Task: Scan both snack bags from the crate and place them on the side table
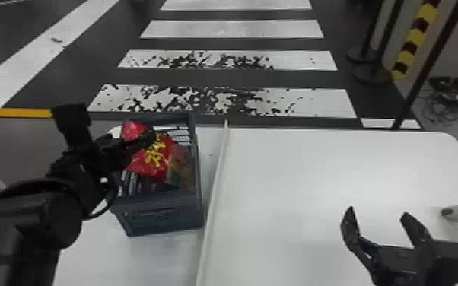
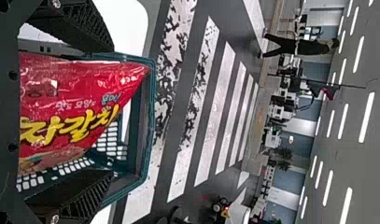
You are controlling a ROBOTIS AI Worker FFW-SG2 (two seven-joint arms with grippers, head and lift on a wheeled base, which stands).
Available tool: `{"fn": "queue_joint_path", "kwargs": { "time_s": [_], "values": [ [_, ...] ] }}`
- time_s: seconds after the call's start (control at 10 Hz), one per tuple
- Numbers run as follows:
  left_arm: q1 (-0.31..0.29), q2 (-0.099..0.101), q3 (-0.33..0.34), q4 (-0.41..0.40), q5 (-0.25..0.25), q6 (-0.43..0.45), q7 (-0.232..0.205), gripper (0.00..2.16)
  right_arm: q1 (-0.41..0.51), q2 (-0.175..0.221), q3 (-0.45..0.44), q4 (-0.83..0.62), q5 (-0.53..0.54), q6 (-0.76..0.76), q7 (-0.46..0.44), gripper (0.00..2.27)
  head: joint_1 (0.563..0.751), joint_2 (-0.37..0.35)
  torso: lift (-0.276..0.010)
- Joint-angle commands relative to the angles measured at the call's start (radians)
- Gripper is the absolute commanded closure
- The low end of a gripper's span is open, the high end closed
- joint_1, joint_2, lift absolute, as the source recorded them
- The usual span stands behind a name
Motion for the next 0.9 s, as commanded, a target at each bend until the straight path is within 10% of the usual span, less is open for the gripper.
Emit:
{"fn": "queue_joint_path", "kwargs": {
  "time_s": [0.0, 0.8],
  "values": [
    [0.001, 0.009, 0.0, 0.01, -0.003, 0.004, -0.003, 0.07, -0.004, 0.0, 0.0, 0.0, 0.0, 0.001, 0.0, 0.04, 0.695, 0.086, -0.095],
    [-0.022, 0.01, -0.012, 0.069, -0.024, 0.004, -0.006, 0.07, -0.012, -0.002, 0.0, 0.0, -0.002, 0.013, 0.0, 0.05, 0.695, 0.096, -0.095]
  ]
}}
